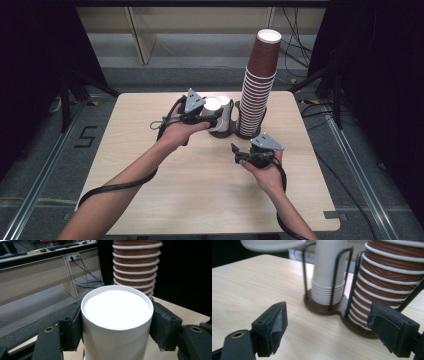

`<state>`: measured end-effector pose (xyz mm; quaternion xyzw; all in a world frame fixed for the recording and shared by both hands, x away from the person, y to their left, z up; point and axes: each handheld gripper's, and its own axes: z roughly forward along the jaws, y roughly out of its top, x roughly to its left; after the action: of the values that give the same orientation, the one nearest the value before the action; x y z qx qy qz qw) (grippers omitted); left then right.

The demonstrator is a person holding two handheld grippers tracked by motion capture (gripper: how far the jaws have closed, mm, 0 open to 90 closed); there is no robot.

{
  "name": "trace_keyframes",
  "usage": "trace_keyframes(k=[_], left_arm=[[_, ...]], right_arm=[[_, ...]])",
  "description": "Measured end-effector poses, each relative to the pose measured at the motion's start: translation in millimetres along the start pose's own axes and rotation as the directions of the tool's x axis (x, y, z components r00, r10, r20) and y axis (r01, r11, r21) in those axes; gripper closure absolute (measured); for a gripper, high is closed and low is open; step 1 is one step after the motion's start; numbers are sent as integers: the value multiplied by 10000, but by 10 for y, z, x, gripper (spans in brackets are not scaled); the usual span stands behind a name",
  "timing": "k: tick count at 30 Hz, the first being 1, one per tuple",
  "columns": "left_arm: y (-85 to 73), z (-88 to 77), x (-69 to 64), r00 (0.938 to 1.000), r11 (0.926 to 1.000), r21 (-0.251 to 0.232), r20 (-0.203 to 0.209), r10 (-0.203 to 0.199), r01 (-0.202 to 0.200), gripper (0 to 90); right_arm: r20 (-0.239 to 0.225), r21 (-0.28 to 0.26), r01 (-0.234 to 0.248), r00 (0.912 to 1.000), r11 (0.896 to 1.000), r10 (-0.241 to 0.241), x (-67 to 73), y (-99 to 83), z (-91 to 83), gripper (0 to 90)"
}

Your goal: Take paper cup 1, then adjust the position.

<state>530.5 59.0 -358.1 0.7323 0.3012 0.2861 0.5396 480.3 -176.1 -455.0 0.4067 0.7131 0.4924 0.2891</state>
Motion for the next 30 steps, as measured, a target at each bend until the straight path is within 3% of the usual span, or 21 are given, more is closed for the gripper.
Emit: trace_keyframes(k=[1, 2, 5, 10, 12, 13, 16, 18, 21, 22, 23, 24, 25, 27, 30], left_arm=[[0, 0, 0, 10000, 10000, 0, 0, 0, 0, 337], [-66, -55, -35, 9999, 9999, 74, 99, 100, -100, 337], [-138, -126, -72, 9997, 9999, 121, 204, 113, -116, 337], [-239, -188, -151, 9989, 9989, 404, 409, 228, -245, 337], [-285, -185, -189, 9984, 9984, 498, 509, 247, -272, 337], [-306, -185, -210, 9983, 9983, 544, 562, 162, -193, 337], [-363, -189, -277, 9974, 9980, 597, 704, 182, -224, 337], [-393, -206, -329, 9964, 9980, 605, 841, 115, -167, 337], [-428, -229, -406, 9939, 9975, 699, 1104, 34, -112, 337], [-429, -235, -423, 9932, 9973, 706, 1160, 93, -176, 337], [-429, -235, -423, 9932, 9973, 706, 1160, 93, -176, 337], [-425, -236, -445, 9920, 9974, 697, 1258, 118, -207, 337], [-426, -231, -455, 9913, 9975, 681, 1310, 117, -208, 337], [-433, -224, -479, 9899, 9971, 722, 1411, 123, -227, 337], [-437, -217, -511, 9879, 9966, 772, 1542, 172, -294, 337]], right_arm=[[0, 0, 0, 10000, 10000, 0, 0, 0, 0, 165], [-240, 101, -50, 9997, 9999, 52, 49, 3, -107, 156], [-656, -186, 274, 9974, 9995, -286, 125, 13, -212, 150], [-1230, -379, 110, 9923, 9992, -156, 286, 5, -332, 144], [-1180, -622, 192, 9927, 9979, -265, 325, -12, -333, 144], [-1345, -651, 2, 9909, 9979, -90, 350, -23, -322, 144], [-1127, -799, 251, 9930, 9965, -340, 409, -9, -317, 145], [-1433, -960, 218, 9890, 9951, -355, 483, 28, -309, 147], [-1433, -1019, 131, 9893, 9947, -277, 554, 60, -317, 149], [-1240, -1095, 359, 9910, 9933, -495, 561, 62, -313, 149], [-1240, -1095, 359, 9910, 9933, -495, 561, 62, -313, 149], [-1323, -845, 55, 9911, 9964, -167, 630, 51, -302, 152], [-1500, -955, 239, 9880, 9951, -381, 632, 49, -270, 152], [-1383, -866, 473, 9886, 9951, -591, 650, 55, -238, 154], [-1387, -861, 194, 9898, 9961, -313, 699, 82, -186, 157]])
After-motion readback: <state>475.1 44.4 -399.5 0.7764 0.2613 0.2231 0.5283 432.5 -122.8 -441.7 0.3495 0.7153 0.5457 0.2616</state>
